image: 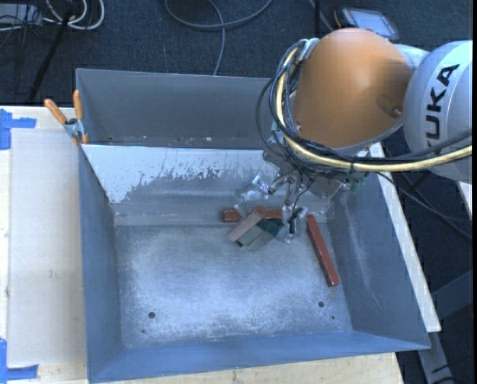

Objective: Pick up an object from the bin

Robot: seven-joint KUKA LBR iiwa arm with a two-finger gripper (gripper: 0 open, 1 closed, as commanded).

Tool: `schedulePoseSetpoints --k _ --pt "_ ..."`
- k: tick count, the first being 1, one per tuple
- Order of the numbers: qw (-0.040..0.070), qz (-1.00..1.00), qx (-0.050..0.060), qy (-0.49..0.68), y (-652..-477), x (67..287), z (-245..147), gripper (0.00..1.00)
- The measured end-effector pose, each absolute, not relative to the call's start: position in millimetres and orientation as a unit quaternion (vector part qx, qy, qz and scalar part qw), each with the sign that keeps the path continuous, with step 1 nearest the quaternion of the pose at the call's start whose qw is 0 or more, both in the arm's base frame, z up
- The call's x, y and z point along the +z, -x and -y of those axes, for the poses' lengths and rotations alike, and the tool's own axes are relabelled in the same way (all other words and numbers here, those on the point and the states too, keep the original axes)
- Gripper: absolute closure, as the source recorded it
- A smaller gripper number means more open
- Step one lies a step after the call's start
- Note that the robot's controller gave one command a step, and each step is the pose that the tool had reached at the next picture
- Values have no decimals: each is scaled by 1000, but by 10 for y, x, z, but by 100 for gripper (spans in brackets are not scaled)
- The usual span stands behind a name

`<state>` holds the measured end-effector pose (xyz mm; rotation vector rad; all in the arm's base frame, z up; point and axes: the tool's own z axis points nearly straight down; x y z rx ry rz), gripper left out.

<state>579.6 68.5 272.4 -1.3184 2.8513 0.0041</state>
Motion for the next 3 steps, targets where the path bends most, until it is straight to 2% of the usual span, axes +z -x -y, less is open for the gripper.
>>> schedulePoseSetpoints --k 3 --pt "0 -908 1 419 -5797 2724 -682 100"
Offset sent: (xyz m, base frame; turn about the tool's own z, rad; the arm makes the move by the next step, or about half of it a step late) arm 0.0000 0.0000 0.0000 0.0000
